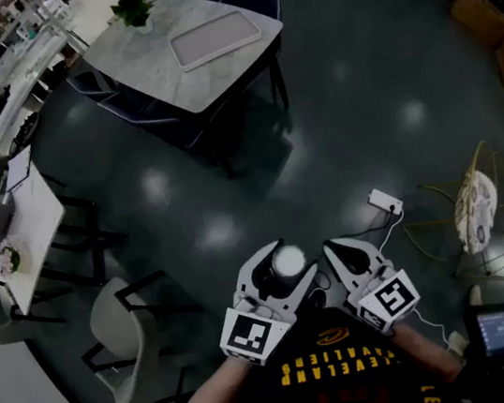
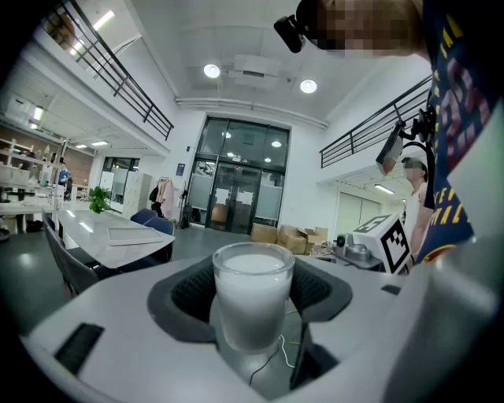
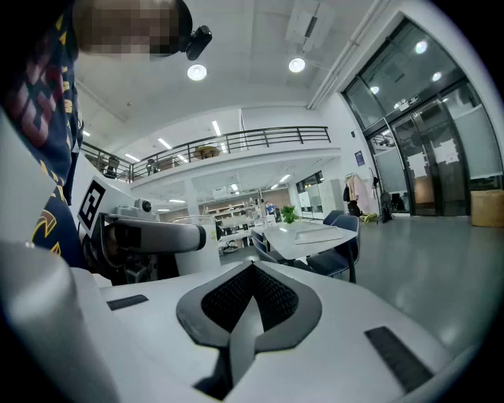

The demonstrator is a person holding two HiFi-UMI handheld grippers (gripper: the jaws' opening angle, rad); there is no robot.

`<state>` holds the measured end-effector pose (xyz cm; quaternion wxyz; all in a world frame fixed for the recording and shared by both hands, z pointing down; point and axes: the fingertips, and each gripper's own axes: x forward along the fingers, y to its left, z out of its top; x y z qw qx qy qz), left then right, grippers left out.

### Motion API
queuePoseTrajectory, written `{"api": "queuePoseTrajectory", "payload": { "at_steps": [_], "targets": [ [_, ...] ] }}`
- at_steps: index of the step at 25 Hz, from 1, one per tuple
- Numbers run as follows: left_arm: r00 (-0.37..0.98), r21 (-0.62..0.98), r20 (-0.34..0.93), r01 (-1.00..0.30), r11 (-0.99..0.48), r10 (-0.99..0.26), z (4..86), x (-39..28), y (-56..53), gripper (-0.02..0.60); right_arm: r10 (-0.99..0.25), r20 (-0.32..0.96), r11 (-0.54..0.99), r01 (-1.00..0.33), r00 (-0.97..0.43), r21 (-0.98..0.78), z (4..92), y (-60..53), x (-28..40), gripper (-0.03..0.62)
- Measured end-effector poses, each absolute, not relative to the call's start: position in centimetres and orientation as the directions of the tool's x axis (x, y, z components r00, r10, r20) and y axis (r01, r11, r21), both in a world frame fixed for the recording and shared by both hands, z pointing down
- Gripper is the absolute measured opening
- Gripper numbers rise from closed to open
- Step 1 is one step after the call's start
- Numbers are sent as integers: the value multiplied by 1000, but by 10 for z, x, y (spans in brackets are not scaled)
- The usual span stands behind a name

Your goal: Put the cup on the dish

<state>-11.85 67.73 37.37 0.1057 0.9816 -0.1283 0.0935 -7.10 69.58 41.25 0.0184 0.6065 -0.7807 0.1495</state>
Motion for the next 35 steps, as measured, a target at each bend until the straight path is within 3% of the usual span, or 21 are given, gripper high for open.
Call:
{"api": "queuePoseTrajectory", "payload": {
  "at_steps": [11, 32, 34, 35],
  "targets": [
    [953, 178, 198, -267, -947, -232, 370, -133, 616, 267, -954, 174, 203, -954, -243, -220, 405, 635, -82, 5],
    [935, 112, 194, -321, -941, -296, 386, -192, 466, 267, -946, 255, 164, -975, -198, -150, 408, 503, -128, 5],
    [934, 102, 192, -324, -941, -301, 385, -191, 460, 267, -943, 257, 176, -973, -210, -147, 411, 495, -129, 10],
    [933, 94, 191, -325, -941, -304, 384, -190, 456, 267, -941, 260, 186, -972, -219, -146, 412, 490, -129, 43]
  ]
}}
